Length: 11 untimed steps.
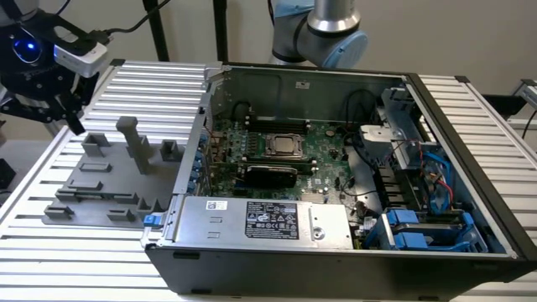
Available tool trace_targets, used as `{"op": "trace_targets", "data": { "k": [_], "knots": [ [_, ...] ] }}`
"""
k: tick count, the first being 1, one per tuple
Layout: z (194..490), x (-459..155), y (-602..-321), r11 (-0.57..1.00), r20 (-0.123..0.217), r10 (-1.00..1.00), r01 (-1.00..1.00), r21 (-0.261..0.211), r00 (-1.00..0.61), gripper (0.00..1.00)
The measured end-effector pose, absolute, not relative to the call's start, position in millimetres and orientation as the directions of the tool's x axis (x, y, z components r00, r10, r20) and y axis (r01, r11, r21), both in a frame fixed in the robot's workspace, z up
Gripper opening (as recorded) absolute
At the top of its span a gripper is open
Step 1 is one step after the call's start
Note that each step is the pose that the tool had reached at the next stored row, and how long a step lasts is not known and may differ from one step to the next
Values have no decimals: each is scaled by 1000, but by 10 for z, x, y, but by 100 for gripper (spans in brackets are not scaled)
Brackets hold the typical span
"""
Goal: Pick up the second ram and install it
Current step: 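Pick up the second ram and move it above second insertion slot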
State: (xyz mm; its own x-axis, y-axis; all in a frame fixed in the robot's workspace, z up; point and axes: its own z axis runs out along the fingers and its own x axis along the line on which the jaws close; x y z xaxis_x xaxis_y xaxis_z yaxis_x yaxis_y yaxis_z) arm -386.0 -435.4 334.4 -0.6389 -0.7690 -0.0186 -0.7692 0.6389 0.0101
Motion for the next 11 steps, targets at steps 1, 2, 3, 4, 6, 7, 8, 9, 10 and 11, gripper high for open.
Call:
{"op": "trace_targets", "data": {
  "k": [1, 2, 3, 4, 6, 7, 8, 9, 10, 11],
  "knots": [
    [3338, -3860, -4354, 624, -19, -781, -781, 10, -624, 11],
    [3332, -3860, -4354, 610, -19, -792, -792, 10, -610, 11],
    [3325, -3860, -4354, 595, -19, -803, -804, 10, -595, 11],
    [3319, -3860, -4354, 581, -19, -814, -814, 10, -581, 11],
    [3306, -3860, -4354, 550, -19, -835, -835, 10, -550, 11],
    [3300, -3860, -4354, 535, -19, -844, -845, 10, -535, 11],
    [3294, -3860, -4354, 520, -19, -854, -854, 10, -520, 11],
    [3288, -3860, -4354, 505, -19, -863, -863, 10, -505, 11],
    [3281, -3860, -4354, 489, -19, -872, -872, 10, -489, 11],
    [3276, -3860, -4354, 473, -19, -881, -881, 10, -473, 11]
  ]
}}
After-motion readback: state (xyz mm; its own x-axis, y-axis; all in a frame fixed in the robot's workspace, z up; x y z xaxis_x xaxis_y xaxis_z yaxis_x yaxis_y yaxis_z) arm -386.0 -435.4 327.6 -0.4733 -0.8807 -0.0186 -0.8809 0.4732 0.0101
